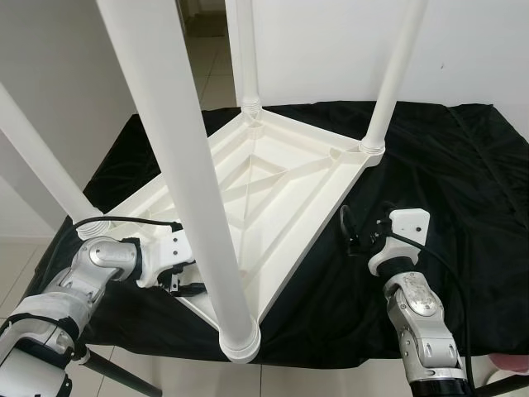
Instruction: Building children table
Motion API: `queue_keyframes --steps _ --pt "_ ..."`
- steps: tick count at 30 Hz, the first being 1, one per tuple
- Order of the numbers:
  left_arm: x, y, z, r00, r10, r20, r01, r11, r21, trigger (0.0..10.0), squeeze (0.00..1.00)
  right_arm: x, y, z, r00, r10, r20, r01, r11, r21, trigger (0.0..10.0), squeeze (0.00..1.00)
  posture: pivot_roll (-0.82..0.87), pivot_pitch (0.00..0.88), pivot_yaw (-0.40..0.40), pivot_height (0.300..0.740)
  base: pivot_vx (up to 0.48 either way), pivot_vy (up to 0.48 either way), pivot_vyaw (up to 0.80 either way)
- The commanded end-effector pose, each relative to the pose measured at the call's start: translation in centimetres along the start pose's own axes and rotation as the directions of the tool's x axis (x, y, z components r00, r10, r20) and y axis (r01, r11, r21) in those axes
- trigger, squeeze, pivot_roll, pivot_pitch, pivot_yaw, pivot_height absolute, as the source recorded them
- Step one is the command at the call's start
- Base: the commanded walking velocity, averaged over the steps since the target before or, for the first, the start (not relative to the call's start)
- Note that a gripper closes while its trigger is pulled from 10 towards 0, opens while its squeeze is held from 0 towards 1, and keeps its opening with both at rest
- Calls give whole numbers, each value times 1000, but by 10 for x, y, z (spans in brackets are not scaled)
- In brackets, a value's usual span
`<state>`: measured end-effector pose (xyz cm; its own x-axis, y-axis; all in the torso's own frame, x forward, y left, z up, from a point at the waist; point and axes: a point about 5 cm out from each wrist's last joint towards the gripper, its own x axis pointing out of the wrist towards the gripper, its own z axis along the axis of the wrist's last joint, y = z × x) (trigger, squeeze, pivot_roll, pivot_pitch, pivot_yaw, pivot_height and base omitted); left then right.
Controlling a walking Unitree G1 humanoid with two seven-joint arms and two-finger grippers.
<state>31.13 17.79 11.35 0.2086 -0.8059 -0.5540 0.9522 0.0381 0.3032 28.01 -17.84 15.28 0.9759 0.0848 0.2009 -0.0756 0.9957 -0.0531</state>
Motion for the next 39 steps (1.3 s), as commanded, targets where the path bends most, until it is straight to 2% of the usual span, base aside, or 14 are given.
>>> queue_keyframes --steps 1,22,28,29,31,32,33,37,38,39 --pt "3 -22 -20 988 -139 -61 134 988 -81 0 0 -2 3 -1 1000 13 -8 -13 1000 -1 10000 0 -88 48 110 740 0 0 0" --pt "10 -31 -21 994 -108 -10 106 986 -129 0 0 1 -1 -1 1000 -7 -2 7 1000 -2 10000 0 -73 57 117 740 0 0 0" --pt "21 -19 -7 997 12 83 1 986 -164 0 0 3 -6 1 999 -40 14 40 999 -12 10000 0 -73 58 117 740 0 0 0" --pt "23 -16 -4 995 40 95 -25 988 -155 1216 0 3 -8 2 998 -56 17 56 998 -9 10000 0 -74 63 115 740 0 0 0" --pt "25 -14 -2 993 56 101 -41 988 -146 1216 0 4 -9 2 998 -66 17 66 998 -6 10000 0 -73 62 112 740 0 0 0" --pt "28 -12 2 990 73 118 -54 987 -152 0 0 4 -10 2 997 -79 16 79 997 0 10000 0 -74 60 111 740 0 0 0" --pt "32 -8 8 984 102 147 -77 983 -170 9686 0 2 -10 1 997 -82 12 82 997 4 10000 0 -75 66 109 740 0 0 0" --pt "37 -3 18 971 138 193 -102 977 -187 10000 0 0 -9 -1 997 -81 4 81 997 10 10000 0 -78 66 106 740 0 0 0" --pt "41 -1 26 959 152 238 -99 970 -223 10000 0 -2 -10 -3 997 -81 -5 81 997 10 10000 0 -78 66 106 740 0 0 0" --pt "41 -1 26 959 152 238 -99 970 -223 10000 0 -2 -10 -3 997 -81 -5 81 997 10 10000 0 -78 66 106 740 0 0 0"
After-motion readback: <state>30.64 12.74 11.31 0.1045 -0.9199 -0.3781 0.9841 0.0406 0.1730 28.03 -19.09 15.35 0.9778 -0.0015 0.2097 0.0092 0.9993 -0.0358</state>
